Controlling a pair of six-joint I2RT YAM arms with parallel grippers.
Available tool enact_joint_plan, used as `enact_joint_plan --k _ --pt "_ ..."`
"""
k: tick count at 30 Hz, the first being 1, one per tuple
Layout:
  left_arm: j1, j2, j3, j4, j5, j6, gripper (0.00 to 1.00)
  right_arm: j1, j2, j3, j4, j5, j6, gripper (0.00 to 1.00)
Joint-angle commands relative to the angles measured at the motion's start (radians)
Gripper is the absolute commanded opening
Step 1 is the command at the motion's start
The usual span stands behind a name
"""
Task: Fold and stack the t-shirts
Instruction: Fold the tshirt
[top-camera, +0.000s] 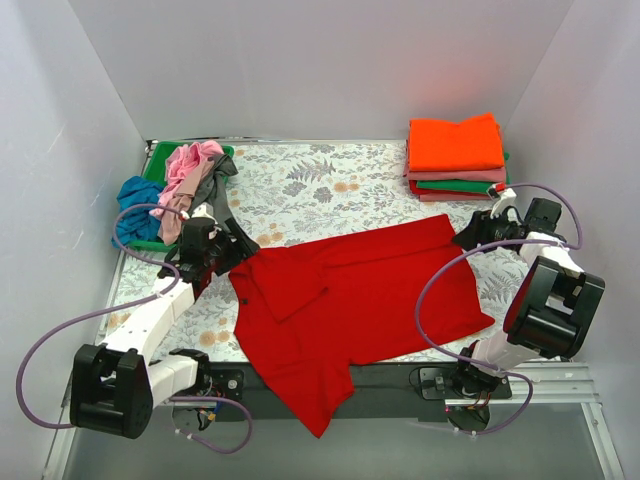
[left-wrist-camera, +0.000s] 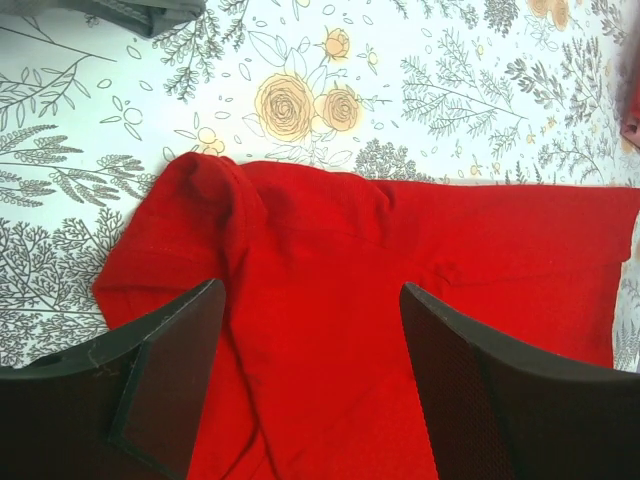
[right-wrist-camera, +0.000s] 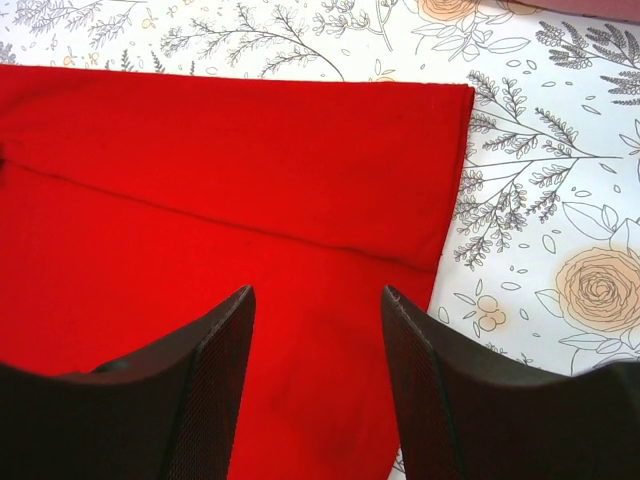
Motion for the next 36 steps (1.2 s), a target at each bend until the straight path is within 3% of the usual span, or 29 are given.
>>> enact_joint_plan --k 1,10,16,24,36 --pt "0.013 -0.022 0.011 -0.015 -0.026 -0.009 0.69 -0.005 0.013 0.017 -0.012 -0.010 -0.015 0.61" --pt "0.036 -0.076 -0.020 -0.060 -0.123 -0.090 0.67 0.000 0.053 0.038 -0.044 0.011 -0.026 0.60" --pt "0.068 -0.109 -0.064 -0.041 -0.104 -0.138 0.65 0.009 0.085 0.053 -0.069 0.031 -0.035 0.61" --pt "0.126 0.005 -0.067 0.008 0.023 -0.112 0.63 0.024 0.120 0.078 -0.093 0.048 -0.046 0.61" --pt "0.134 0.150 -0.037 0.023 -0.075 -0.077 0.52 0.057 0.168 0.113 -0.110 0.096 -0.048 0.62"
